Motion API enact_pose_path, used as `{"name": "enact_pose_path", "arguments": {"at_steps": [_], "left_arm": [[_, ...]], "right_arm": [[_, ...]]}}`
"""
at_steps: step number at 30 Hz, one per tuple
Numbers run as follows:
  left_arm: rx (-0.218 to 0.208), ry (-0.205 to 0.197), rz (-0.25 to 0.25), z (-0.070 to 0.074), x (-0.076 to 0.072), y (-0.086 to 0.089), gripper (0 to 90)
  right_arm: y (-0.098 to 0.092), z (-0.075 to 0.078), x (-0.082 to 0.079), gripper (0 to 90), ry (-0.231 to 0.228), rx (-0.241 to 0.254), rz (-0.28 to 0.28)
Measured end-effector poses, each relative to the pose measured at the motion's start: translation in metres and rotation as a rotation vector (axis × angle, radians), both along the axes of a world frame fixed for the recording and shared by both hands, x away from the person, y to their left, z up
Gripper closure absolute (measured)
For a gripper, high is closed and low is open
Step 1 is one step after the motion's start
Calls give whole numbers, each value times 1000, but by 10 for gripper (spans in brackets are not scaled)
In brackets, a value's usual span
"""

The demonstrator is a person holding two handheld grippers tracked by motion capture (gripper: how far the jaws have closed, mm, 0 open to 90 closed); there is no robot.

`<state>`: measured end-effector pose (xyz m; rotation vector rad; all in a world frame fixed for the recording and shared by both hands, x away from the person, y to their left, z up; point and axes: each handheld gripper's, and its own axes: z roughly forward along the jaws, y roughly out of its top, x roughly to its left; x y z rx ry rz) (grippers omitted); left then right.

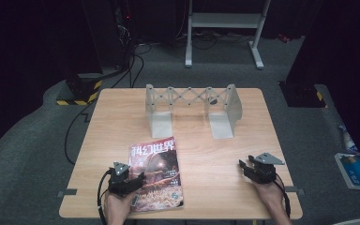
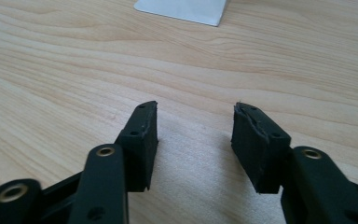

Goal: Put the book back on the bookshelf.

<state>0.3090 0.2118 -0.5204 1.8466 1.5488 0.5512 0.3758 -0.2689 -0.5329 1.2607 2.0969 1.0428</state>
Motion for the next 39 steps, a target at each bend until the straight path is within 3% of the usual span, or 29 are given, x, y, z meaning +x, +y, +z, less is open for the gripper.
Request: {"name": "enact_pose_path", "arguments": {"at_steps": [4, 6, 8, 12, 15, 16, 18, 26, 33, 39], "left_arm": [[2, -4, -4, 0, 2, -3, 324], [1, -3, -9, 0, 4, -6, 324], [-2, -5, -6, 0, 5, -7, 324], [4, -8, -20, 0, 7, -11, 324], [-2, -10, -20, -1, 8, -13, 324], [-2, -12, -22, -1, 8, -15, 324], [-7, -14, -22, -1, 9, -16, 324], [-8, -17, -25, -1, 11, -21, 324], [-1, -18, -37, -1, 13, -25, 324], [-4, -20, -51, -2, 15, -30, 323]], "right_arm": [[1, 1, 0, 530, 8, -8, 8], [7, 5, -1, 522, 35, 54, 14], [10, 6, -1, 519, 35, 66, 17], [38, 7, -5, 506, 48, 102, 85], [47, 7, -6, 504, 56, 117, 107], [59, 6, -8, 500, 72, 136, 135], [71, 4, -9, 499, 81, 130, 164], [107, 9, -12, 475, 110, 192, 262], [135, 8, -15, 465, 130, 190, 323], [144, 7, -15, 457, 147, 196, 335]]}}
